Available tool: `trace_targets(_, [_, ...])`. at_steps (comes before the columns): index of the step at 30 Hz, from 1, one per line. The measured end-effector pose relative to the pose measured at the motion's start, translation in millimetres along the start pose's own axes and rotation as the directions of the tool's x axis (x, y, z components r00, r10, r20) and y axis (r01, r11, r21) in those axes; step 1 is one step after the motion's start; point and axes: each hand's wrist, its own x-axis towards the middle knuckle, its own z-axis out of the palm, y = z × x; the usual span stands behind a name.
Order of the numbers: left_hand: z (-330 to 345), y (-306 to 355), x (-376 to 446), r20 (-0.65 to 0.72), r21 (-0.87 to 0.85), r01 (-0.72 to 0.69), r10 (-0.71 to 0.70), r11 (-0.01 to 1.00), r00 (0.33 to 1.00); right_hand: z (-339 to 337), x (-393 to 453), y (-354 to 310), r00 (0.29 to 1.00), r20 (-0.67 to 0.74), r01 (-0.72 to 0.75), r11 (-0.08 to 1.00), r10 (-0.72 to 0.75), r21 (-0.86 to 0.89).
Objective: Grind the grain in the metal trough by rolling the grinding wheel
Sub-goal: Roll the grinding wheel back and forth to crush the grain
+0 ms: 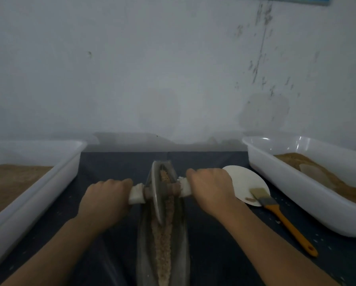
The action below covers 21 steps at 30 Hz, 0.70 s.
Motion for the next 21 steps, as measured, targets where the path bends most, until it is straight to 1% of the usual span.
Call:
trace_targets(1, [1.3, -0.8, -0.3, 0.007, -0.002, -0.002, 0.002, 1.000, 1.000, -2.0, 1.5, 0.0, 1.000, 0.006, 0.006, 1.000, -0.006, -0.007])
trace_targets(3, [-2.8, -1.0, -6.7, 0.044, 0.004, -0.037, 0.037, 0.999, 0.998, -8.0, -6.9, 1.5, 0.999, 0.037, 0.028, 0.999, -0.030, 0.046])
trace_targets(5, [-12.6, -3.1, -19.5, 0.126, -0.025, -0.083, 0.085, 0.996, 0.988, -17.4, -28.2, 3.0, 0.991, 0.096, 0.078, 0.992, -0.088, 0.099])
trace_targets(6, [-18.2, -4.7, -28.3, 0.175, -0.060, -0.099, 0.108, 0.993, 0.979, -23.8, -41.5, 2.7, 0.988, 0.092, 0.113, 0.988, -0.123, 0.110])
trace_targets(7, [-23.4, -7.0, -37.1, 0.207, -0.082, -0.108, 0.123, 0.991, 0.971, -29.9, -54.4, 2.2, 0.989, 0.055, 0.132, 0.984, -0.140, 0.120])
trace_targets(9, [-31.2, -12.6, -53.3, 0.231, -0.067, -0.111, 0.124, 0.992, 0.965, -43.2, -72.7, 2.3, 0.990, 0.023, 0.131, 0.979, -0.137, 0.156])
trace_targets(12, [-36.8, -13.9, -61.2, 0.220, -0.022, -0.110, 0.113, 0.994, 0.969, -40.7, -78.2, 2.7, 0.990, 0.049, 0.119, 0.978, -0.129, 0.172])
trace_targets(15, [-30.3, -6.3, -46.7, 0.121, 0.032, -0.099, 0.094, 0.995, 0.988, -27.8, -63.3, 1.3, 0.993, 0.086, 0.069, 0.987, -0.082, 0.145])
trace_targets(17, [-19.4, -3.2, -29.1, 0.071, 0.047, -0.066, 0.063, 0.997, 0.995, -16.6, -44.3, 2.0, 0.997, 0.065, 0.040, 0.993, -0.048, 0.114])
trace_targets(21, [-2.0, -2.2, 1.3, 0.030, 0.029, 0.001, -0.002, 1.000, 1.000, 2.3, -5.2, 4.8, 1.000, 0.027, 0.003, 0.995, -0.005, 0.097])
